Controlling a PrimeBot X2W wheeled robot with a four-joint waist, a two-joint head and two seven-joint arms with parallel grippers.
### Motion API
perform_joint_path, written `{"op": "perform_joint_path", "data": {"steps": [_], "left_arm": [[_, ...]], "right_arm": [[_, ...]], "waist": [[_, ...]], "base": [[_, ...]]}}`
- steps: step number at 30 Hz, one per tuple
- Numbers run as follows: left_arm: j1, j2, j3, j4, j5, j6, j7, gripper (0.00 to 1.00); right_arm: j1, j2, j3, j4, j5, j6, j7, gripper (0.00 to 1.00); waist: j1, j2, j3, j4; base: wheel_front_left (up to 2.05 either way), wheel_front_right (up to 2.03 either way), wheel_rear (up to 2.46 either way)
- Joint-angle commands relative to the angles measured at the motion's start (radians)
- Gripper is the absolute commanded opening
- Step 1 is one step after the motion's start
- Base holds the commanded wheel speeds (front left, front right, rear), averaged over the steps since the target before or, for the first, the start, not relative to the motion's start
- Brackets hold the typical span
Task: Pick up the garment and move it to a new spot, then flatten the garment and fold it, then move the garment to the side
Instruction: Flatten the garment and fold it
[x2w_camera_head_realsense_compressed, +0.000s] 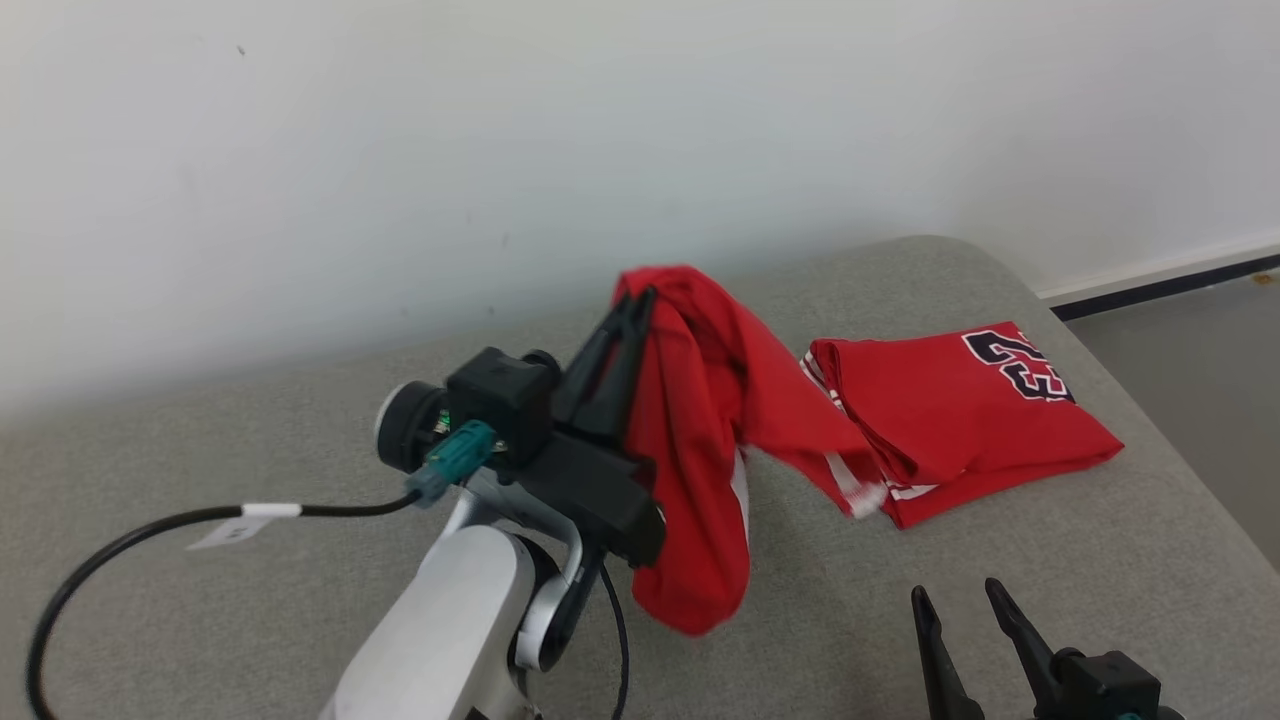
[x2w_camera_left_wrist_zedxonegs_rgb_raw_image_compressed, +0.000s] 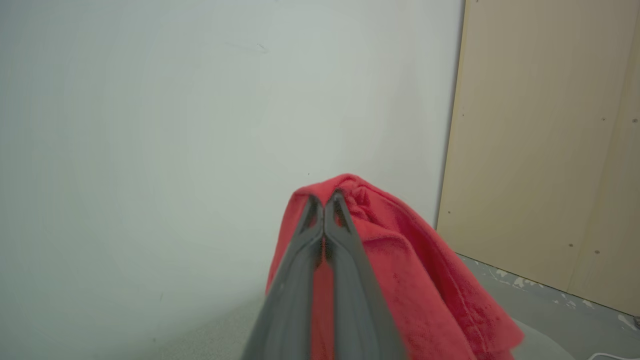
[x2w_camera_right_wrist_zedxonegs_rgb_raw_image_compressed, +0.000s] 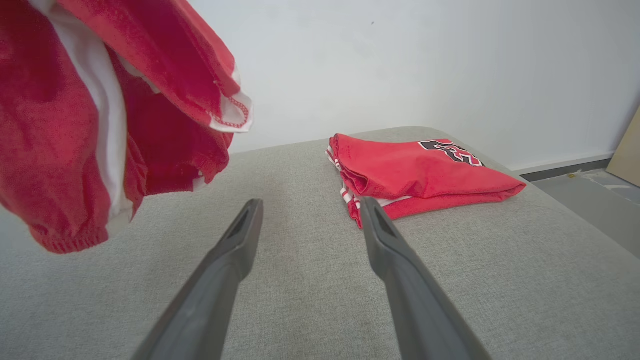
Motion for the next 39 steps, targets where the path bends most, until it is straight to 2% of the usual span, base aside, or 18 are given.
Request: {"op": "perform_joint_path", "data": {"steps": [1,6,7,8,9,13,16,21,28,31,35,39], "left_arm": [[0.009,0.0,-0.006,-0.004,-0.004,0.0,0.009,0.0],[0.021,0.028,-0.041,0.07,-0.007,-0.023,0.091,0.0],[0.012,0.027,-0.039,0.099,-0.001,-0.019,0.076,0.08],[0.0,0.028,-0.043,0.136,0.013,-0.017,0.06,0.84],[-0.001,0.027,-0.046,0.181,0.015,-0.014,0.054,1.0],[-0.006,0.016,-0.063,0.358,-0.006,-0.033,0.054,1.0],[0.003,0.007,-0.058,0.44,-0.038,-0.041,0.041,1.0],[0.05,0.01,-0.023,0.506,-0.092,-0.032,0.015,1.0],[0.19,0.046,0.049,0.465,-0.153,0.044,-0.028,1.0],[0.262,0.06,0.048,0.422,-0.157,0.066,-0.012,1.0],[0.326,0.067,-0.013,0.359,-0.132,0.026,0.012,1.0],[0.353,0.057,-0.054,0.332,-0.126,0.014,0.044,1.0]], "right_arm": [[0.007,0.001,-0.001,0.001,0.007,-0.003,-0.005,1.0],[-0.002,0.002,0.01,0.005,0.011,-0.003,-0.008,1.0],[-0.005,0.002,0.012,0.008,0.014,-0.003,-0.009,1.0],[-0.009,0.002,0.015,0.01,0.017,-0.003,-0.009,1.0],[-0.013,0.002,0.019,0.013,0.019,-0.003,-0.01,1.0],[-0.022,0.002,0.034,0.023,0.021,-0.003,-0.011,1.0],[-0.023,0.001,0.029,0.028,0.025,-0.003,-0.017,1.0],[-0.009,0.001,0.016,0.029,0.023,-0.003,-0.017,1.0],[0.007,0.001,0.007,0.02,0.017,-0.003,-0.011,1.0],[0.01,0.001,0.008,0.016,0.016,-0.003,-0.006,1.0],[0.006,0.001,0.014,0.013,0.015,-0.003,-0.002,1.0],[-0.009,0.002,0.028,0.009,0.012,-0.003,0.006,1.0]], "waist": [[0.0001,0.0,-0.003,0.009],[0.0001,0.0,0.003,0.024],[0.0001,0.0,0.005,0.026],[0.0001,0.0,0.007,0.028],[0.0001,0.0,0.008,0.029],[0.0001,0.0,0.01,0.028],[0.0001,0.0,0.01,0.034],[0.0001,0.0,0.005,0.054],[0.0001,0.0,0.0,0.091],[0.0001,0.0,0.0,0.104],[0.0001,0.0,0.002,0.11],[0.0001,0.0,0.005,0.096]], "base": [[0.0,0.0,0.0],[0.0,0.0,0.0],[0.0,0.0,0.0],[0.0,0.0,0.0],[0.0,0.0,0.0],[0.0,0.0,0.0],[0.0,0.0,0.0],[0.0,0.0,0.0],[0.0,0.0,0.0],[0.0,0.0,0.0],[0.0,0.0,0.0],[0.0,0.0,0.0]]}}
